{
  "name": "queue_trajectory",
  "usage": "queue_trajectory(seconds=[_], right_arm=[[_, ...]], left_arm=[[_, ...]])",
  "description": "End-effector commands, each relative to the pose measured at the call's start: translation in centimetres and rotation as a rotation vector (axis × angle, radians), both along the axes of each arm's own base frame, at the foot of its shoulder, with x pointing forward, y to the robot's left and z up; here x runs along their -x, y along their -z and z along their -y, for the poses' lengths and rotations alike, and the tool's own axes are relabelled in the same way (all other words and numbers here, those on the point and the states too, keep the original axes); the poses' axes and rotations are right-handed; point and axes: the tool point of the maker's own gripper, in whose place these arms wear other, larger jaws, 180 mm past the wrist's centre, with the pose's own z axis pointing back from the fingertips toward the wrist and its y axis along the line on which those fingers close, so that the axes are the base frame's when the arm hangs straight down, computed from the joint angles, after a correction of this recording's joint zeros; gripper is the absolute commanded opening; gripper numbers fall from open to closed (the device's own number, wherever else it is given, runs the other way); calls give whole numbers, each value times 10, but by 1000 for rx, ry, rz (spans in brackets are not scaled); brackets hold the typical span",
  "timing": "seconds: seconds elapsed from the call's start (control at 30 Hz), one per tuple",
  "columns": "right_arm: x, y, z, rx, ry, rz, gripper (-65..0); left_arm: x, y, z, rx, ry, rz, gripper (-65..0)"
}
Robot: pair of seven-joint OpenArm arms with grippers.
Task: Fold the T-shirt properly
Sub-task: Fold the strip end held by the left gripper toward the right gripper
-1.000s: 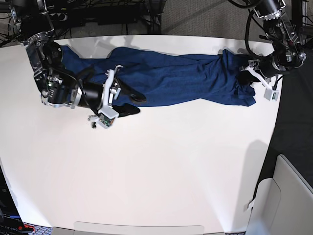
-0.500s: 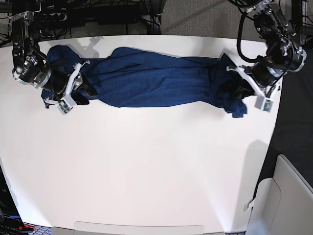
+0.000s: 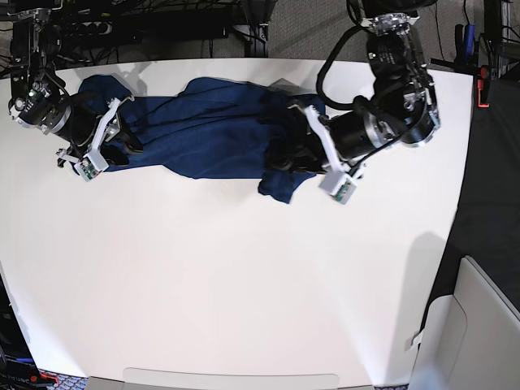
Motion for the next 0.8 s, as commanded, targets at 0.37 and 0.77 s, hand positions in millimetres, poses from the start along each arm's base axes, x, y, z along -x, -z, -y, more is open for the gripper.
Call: queue_trajectory(seconds=[0.37, 0.77], right_arm=[[-10, -17, -2, -24, -7, 59, -457], [-9, -17, -2, -25, -7, 58, -457]], left_arm=[[13, 3, 56, 79, 164, -48, -618], [-13, 1, 6, 14, 52, -6, -387]])
